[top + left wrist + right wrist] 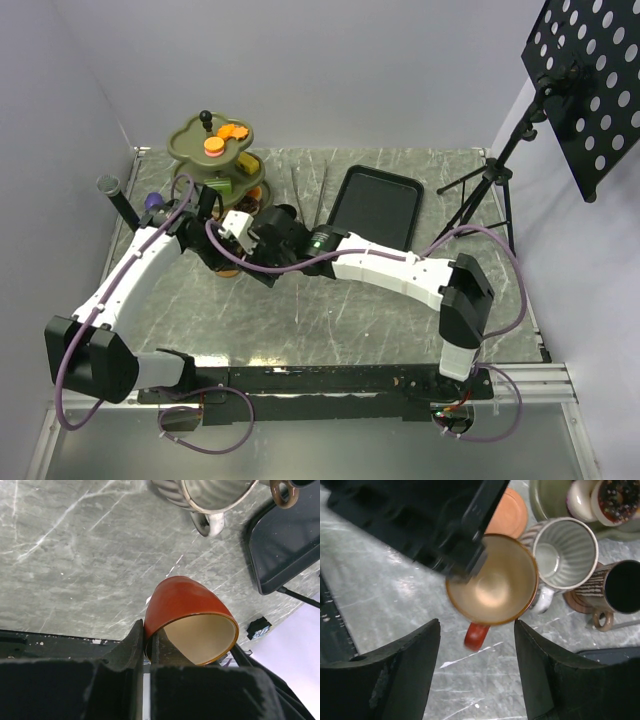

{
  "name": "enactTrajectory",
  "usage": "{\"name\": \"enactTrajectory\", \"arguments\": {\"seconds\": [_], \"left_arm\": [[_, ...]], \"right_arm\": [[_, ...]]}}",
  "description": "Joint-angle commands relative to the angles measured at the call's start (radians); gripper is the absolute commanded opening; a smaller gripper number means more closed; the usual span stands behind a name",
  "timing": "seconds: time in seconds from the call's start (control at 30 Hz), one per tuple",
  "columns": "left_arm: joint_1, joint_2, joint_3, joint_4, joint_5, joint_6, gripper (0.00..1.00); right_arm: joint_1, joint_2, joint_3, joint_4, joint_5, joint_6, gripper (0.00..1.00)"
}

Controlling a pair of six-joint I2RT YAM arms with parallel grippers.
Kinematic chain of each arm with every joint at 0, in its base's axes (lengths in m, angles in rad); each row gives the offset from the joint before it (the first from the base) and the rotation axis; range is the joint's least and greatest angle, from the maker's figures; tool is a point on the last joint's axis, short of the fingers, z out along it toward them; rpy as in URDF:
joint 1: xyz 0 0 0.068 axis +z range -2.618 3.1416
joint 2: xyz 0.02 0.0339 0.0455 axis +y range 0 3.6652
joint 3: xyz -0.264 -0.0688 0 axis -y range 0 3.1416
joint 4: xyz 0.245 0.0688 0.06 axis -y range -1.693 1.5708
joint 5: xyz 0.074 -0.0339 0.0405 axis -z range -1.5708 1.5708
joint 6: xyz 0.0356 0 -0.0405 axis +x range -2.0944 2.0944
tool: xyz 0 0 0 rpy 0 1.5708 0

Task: Serve the afternoon tea

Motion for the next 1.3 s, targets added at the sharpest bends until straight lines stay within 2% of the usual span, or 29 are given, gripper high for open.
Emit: {"name": "enactTrajectory", "arguments": {"seconds": [0.0, 0.1, 0.33, 0.4, 0.43, 0.47, 0.6, 0.7, 0.8, 1.0, 1.17, 1.27], "left_arm": [[-0.012, 0.005, 0.055, 0.020, 0.016, -0.037, 0.01], [-0.012, 0.006, 0.063, 0.014, 0.011, -0.029, 0.01], [-0.010, 0.002, 0.078, 0.010, 0.005, -0.019, 0.01], [-0.012, 0.006, 0.083, 0.012, 0.026, 0.001, 0.01], [-0.012, 0.005, 0.087, 0.017, 0.033, 0.010, 0.05], [-0.012, 0.000, 0.095, 0.018, 0.031, 0.017, 0.11], [-0.006, -0.061, 0.125, 0.003, -0.021, 0.026, 0.59], [0.025, -0.116, 0.136, -0.022, -0.059, 0.046, 0.78], [0.057, -0.176, 0.158, -0.048, -0.113, 0.096, 0.88], [0.137, -0.300, 0.165, -0.083, -0.321, 0.158, 0.98], [0.262, -0.365, 0.210, -0.102, -0.501, 0.199, 1.00], [0.266, -0.406, 0.218, -0.083, -0.579, 0.222, 1.00]], "right_arm": [[0.007, 0.034, 0.066, -0.040, 0.083, 0.019, 0.63], [0.007, 0.048, 0.074, -0.033, 0.111, 0.023, 0.51], [0.005, 0.071, 0.084, -0.026, 0.110, 0.041, 0.32], [0.005, 0.079, 0.097, -0.030, 0.107, 0.053, 0.20], [0.004, 0.082, 0.106, -0.033, 0.108, 0.062, 0.00], [0.001, 0.083, 0.110, -0.035, 0.113, 0.075, 0.00], [-0.018, 0.056, 0.095, -0.014, 0.107, 0.127, 0.00], [-0.026, 0.001, 0.039, 0.034, 0.108, 0.154, 0.00], [-0.024, -0.064, -0.032, 0.083, 0.111, 0.191, 0.00], [-0.007, -0.096, -0.141, 0.204, 0.137, 0.266, 0.00], [0.017, 0.014, -0.057, 0.227, 0.159, 0.289, 0.00], [0.036, 0.086, 0.017, 0.246, 0.182, 0.294, 0.00]]}}
